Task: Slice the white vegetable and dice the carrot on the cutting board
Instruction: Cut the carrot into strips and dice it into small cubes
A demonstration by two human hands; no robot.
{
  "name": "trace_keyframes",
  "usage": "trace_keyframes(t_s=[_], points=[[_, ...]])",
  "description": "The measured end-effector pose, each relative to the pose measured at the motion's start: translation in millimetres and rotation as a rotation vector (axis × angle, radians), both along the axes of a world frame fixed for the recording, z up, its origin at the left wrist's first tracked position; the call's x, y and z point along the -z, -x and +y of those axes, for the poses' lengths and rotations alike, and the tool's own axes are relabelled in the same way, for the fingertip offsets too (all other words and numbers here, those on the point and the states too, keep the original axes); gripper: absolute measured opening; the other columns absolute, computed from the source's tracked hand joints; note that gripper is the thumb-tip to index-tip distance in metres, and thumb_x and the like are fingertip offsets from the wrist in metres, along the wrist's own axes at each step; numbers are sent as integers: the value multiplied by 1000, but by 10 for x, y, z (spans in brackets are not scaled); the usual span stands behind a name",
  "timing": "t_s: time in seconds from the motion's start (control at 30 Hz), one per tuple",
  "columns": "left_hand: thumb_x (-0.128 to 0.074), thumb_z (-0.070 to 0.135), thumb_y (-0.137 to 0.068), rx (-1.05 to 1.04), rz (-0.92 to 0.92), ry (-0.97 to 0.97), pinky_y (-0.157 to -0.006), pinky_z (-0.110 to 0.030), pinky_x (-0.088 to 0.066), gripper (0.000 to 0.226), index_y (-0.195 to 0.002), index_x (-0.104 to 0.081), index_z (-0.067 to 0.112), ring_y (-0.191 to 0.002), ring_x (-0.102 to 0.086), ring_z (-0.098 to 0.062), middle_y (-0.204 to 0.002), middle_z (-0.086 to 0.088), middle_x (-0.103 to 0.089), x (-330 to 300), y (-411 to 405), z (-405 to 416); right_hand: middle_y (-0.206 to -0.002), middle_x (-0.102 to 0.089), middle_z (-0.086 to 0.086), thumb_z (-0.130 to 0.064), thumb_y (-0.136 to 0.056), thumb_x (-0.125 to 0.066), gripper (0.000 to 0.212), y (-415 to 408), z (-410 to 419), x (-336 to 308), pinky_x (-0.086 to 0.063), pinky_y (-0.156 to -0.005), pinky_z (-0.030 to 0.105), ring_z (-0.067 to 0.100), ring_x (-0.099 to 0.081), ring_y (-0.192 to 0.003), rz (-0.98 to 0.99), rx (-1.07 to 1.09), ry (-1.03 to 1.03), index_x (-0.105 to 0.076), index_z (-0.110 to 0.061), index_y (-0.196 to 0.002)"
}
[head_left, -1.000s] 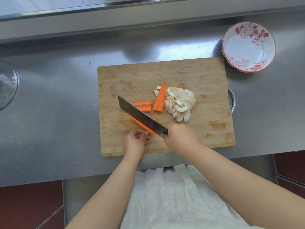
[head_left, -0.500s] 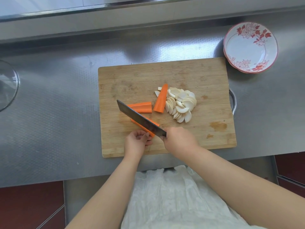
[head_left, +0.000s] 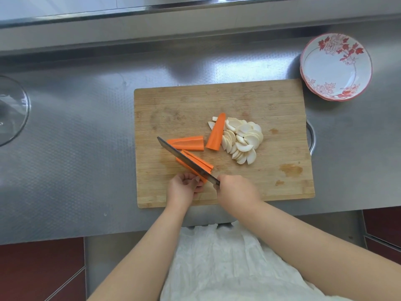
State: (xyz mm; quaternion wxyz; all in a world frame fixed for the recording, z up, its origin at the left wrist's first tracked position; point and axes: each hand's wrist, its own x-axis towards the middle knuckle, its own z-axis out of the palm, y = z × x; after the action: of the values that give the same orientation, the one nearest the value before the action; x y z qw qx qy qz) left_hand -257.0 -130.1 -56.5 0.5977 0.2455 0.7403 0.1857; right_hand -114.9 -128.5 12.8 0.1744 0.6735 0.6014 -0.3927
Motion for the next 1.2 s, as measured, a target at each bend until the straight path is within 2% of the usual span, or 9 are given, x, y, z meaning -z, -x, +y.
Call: trace_keyframes(t_s=[0.17, 0.3, 0.53, 0.6, 0.77, 0.87, 1.0, 1.1, 1.2], points=[[-62, 12, -92, 19, -5, 2, -73, -33, -58, 5, -93, -60, 7, -70, -72, -13, -79, -3, -73, 9, 16, 0, -74, -49, -1, -23, -100, -41, 18, 37, 26, -2, -37, -55, 29, 24, -53, -73, -22, -28, 9, -58, -16, -103], [-62, 12, -92, 24, -21, 1, -74, -37, -58, 6, -94, -57, 8, -71, -72, -17, -84, -8, -72, 33, 30, 7, -67, -41, -4, -15, -97, -44, 14, 85, 84, -26, -37, -57, 29, 22, -51, -71, -46, -54, 27, -57, -16, -101], [-61, 11, -93, 34, -52, 4, -75, -40, -59, 5, -94, -56, 9, -73, -72, -18, -83, -6, -72, 43, 45, 15, -75, -47, -1, -14, -97, -44, 15, 111, 76, -20, -33, -51, 28, 23, -50, -72, -59, -29, 35, -58, -14, -103], [-60, 11, -93, 41, -48, 2, -75, -39, -59, 5, -94, -56, 9, -73, -72, -18, -83, -6, -72, 42, 52, 17, -78, -49, 1, -14, -97, -43, 16, 124, 84, -19, -33, -51, 27, 23, -51, -72, -63, -21, 41, -58, -14, -104], [-60, 9, -93, 43, -47, -3, -69, -32, -58, 5, -92, -56, 10, -68, -71, -13, -86, -9, -71, 37, 50, 26, -88, -56, 4, -6, -93, -43, 20, 157, 131, -52, -41, -63, 30, 25, -50, -76, -70, 3, 88, -57, -13, -106], [-60, 9, -93, 47, -50, -8, -62, -26, -55, 5, -92, -55, 10, -66, -71, -11, -85, -8, -70, 25, 49, 31, -82, -50, 2, -3, -89, -42, 24, 168, 137, -37, -42, -63, 31, 25, -50, -76, -71, 10, 85, -57, -12, -105], [-59, 8, -93, 44, -46, -5, -63, -27, -56, 4, -93, -55, 8, -65, -71, -12, -85, -9, -70, 30, 47, 15, -72, -45, 0, -2, -89, -41, 25, 156, 51, -4, -42, -61, 31, 24, -50, -74, -72, 10, 59, -57, -12, -106], [-54, 4, -94, 32, -49, -33, -61, -26, -56, 1, -94, -54, 5, -63, -70, -13, -82, -9, -68, -7, 22, 6, -86, -60, 5, -1, -90, -40, 26, 189, -38, -8, -38, -58, 30, 24, -51, -74, -84, -19, 45, -57, -12, -106], [-47, 1, -94, 20, -28, -36, -62, -28, -55, 10, -91, -54, 7, -68, -68, -19, -83, -9, -68, -54, -4, 3, -96, -65, 6, -1, -91, -42, 24, 226, -78, -18, -39, -60, 30, 25, -59, -79, -93, -42, 21, -57, -12, -105]])
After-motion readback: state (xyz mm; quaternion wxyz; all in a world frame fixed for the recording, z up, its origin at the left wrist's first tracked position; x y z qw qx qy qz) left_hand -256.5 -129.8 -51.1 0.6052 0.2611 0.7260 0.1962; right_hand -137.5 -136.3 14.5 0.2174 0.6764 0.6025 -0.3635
